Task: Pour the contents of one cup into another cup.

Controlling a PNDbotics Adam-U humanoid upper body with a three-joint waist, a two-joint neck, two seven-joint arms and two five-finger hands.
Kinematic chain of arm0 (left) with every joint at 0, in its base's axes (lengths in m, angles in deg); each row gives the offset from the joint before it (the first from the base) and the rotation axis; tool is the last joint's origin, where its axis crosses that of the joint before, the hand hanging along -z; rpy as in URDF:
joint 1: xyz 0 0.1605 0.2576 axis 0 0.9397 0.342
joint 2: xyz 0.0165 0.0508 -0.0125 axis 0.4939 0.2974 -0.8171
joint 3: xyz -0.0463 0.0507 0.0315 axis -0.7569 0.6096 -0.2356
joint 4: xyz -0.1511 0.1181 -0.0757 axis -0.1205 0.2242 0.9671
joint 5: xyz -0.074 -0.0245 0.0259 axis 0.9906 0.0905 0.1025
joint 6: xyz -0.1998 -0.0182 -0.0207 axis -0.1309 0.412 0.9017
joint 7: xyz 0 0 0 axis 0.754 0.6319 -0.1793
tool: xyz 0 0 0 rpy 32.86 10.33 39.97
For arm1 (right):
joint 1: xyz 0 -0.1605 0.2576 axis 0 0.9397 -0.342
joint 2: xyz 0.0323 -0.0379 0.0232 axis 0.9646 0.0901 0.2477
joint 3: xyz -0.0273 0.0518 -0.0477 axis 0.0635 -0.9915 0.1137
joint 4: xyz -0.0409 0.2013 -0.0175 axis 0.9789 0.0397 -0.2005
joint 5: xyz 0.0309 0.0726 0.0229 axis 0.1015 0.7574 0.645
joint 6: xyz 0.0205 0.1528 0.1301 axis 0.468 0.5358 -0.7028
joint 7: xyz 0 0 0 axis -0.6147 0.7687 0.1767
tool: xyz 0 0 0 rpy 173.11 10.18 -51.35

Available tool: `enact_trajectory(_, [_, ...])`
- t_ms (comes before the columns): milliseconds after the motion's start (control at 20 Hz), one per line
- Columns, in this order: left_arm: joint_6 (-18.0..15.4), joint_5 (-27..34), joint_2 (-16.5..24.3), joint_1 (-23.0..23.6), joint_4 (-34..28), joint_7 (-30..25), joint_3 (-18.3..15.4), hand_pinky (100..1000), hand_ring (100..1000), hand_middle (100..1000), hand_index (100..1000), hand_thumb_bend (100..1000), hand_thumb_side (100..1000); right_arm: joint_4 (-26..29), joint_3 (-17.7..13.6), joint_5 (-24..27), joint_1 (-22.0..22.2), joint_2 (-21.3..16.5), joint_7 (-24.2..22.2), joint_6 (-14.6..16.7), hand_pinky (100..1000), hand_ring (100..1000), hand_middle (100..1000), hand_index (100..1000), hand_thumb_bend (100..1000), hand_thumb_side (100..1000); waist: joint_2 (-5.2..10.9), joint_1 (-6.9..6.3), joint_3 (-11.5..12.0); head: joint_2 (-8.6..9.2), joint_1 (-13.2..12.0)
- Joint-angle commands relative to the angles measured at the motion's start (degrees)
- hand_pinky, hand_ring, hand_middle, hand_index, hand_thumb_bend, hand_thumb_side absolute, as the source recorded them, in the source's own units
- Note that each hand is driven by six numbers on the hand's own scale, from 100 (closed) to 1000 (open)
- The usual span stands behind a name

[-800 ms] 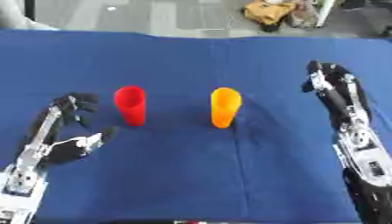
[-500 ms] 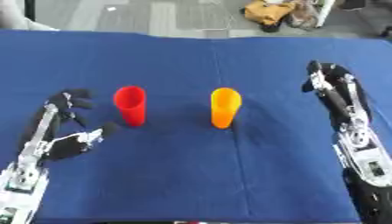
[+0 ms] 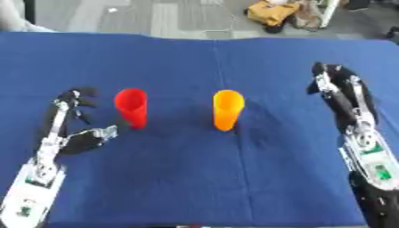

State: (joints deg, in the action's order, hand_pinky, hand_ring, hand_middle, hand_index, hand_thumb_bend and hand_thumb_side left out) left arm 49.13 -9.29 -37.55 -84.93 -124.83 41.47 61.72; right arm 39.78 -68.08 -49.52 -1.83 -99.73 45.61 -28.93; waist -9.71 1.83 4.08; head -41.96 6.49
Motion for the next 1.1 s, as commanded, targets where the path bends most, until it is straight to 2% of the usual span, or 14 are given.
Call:
enact_trajectory(50, [-0.6,-0.5,-0.7,-2.0,2.0,2.3,0.7,424,649,680,790,862,394,0.4,-0.1,0.0,-0.4,-0.6,-0.2,0.1,482,459,406,601,218,519,0.87,-0.05,-0.2,0.30,-0.2])
enact_trajectory(600, [-2.3,0.2,-3.6,-5.5,9.6,7.6,0.5,407,630,668,786,856,385,0.4,0.0,0.0,-0.3,-0.4,-0.3,0.1,482,459,405,599,216,520,0.79,0.17,-0.9,0.28,-0.5])
enact_trajectory(1100, [-2.6,0.3,-3.6,-7.7,13.1,8.6,0.5,407,631,669,788,864,394,0.3,0.1,0.1,-0.3,-0.3,-0.6,0.2,483,460,406,596,212,521,0.82,0.16,-1.2,0.23,-0.7])
